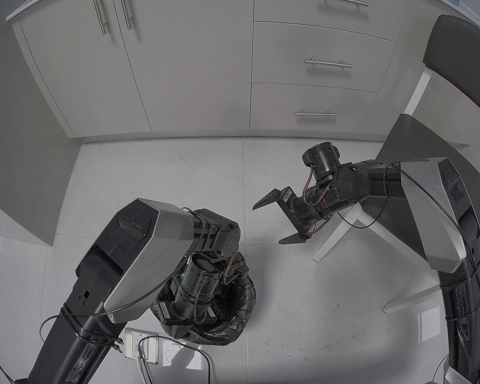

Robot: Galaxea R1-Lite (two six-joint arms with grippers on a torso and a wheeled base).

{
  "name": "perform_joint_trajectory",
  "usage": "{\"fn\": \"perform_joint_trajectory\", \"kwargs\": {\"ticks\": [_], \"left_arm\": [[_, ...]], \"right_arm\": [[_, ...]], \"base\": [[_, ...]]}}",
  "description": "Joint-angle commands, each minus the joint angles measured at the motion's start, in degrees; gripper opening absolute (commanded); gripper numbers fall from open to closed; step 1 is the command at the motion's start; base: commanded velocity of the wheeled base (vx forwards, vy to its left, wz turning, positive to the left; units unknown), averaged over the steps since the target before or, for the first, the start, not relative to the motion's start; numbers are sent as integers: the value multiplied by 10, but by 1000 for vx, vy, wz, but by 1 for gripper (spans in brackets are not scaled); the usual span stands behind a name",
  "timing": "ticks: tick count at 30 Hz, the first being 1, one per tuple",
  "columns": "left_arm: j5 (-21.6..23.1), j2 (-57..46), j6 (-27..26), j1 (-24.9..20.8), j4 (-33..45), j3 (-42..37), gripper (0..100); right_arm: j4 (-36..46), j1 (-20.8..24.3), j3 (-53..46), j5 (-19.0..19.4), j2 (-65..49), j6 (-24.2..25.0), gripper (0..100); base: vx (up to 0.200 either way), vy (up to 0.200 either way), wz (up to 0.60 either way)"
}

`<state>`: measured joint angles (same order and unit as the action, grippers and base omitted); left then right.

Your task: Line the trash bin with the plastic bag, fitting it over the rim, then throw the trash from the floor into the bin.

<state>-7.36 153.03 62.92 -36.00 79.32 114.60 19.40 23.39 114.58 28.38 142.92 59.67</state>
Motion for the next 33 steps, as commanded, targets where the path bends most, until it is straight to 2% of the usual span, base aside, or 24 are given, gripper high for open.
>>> {"fn": "perform_joint_trajectory", "kwargs": {"ticks": [1,7,13,18,24,33], "left_arm": [[0,0,1,-4,3,0,0],[0,-3,18,-14,20,0,0],[-8,-35,12,-8,-25,0,0],[-15,-49,9,-8,-28,0,0],[-16,-23,-19,11,-94,0,0],[-16,43,-32,13,-129,0,0]], "right_arm": [[1,-5,0,0,-6,0,100],[4,-11,0,0,-12,1,100],[4,-12,0,0,-16,7,100],[2,-12,0,0,-17,7,100],[1,-12,0,0,-19,7,100],[-1,-12,0,-1,-17,7,100]], "base": [[0,0,0],[0,0,0],[0,0,0],[0,0,0],[0,0,0],[0,0,0]]}}
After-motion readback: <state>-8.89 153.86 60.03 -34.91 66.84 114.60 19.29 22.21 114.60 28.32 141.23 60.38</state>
